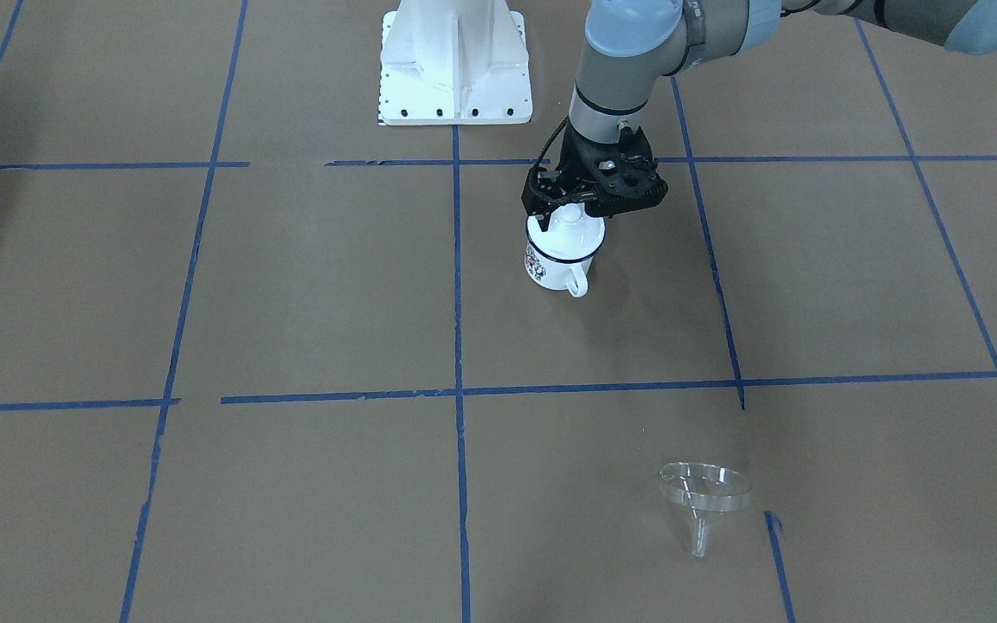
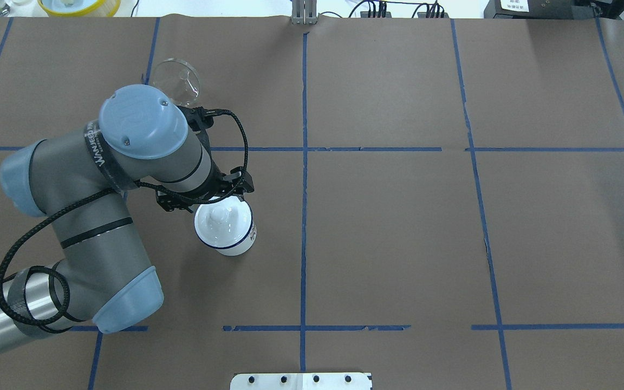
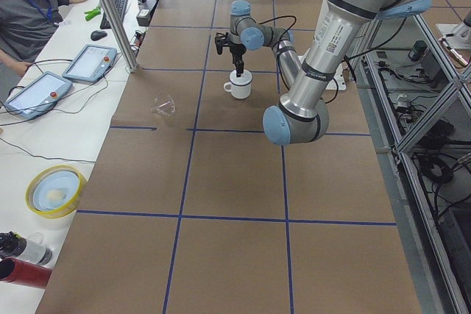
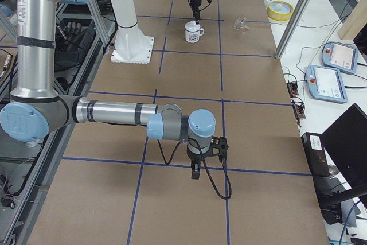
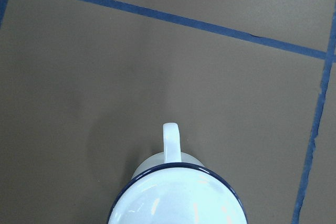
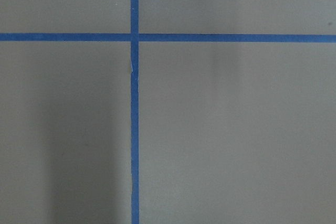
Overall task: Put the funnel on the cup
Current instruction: 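Lower the left gripper and close it on the white funnel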
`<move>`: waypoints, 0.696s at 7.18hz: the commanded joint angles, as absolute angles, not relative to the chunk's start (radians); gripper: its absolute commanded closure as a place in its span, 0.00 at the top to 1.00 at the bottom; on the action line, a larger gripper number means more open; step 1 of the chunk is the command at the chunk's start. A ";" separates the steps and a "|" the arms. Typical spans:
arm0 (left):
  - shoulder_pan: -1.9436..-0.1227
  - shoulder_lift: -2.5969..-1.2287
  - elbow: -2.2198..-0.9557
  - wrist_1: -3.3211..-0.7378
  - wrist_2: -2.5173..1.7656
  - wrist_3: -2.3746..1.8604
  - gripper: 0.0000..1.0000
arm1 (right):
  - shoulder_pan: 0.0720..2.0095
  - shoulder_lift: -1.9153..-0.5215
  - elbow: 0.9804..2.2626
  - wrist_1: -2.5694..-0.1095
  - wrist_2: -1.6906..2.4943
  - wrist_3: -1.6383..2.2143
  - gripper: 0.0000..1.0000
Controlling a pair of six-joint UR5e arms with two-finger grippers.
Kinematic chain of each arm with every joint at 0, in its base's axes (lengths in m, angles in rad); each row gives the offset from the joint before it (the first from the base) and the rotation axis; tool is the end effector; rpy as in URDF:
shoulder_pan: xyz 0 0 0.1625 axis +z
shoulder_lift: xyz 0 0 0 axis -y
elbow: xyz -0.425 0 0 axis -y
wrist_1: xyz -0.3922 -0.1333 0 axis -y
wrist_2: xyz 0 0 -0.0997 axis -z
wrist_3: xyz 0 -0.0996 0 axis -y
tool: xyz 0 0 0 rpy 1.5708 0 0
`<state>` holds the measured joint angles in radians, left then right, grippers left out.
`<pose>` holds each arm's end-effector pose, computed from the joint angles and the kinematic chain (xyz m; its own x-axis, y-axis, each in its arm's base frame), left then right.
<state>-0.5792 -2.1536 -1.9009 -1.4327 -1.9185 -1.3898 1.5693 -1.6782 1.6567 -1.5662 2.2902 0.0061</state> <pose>0.4565 -0.4173 0.2042 0.6450 -0.2196 -0.7320 0.2023 0.9727 -0.1136 0.0670 -0.4451 0.6701 0.7522 0.0161 0.6587 -0.0031 0.9998 -0.0209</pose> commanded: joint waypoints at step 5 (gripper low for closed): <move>-0.557 -2.152 -1.902 -1.433 -1.921 -1.396 0.71 | 1.569 -1.678 1.657 -1.566 2.290 0.006 1.00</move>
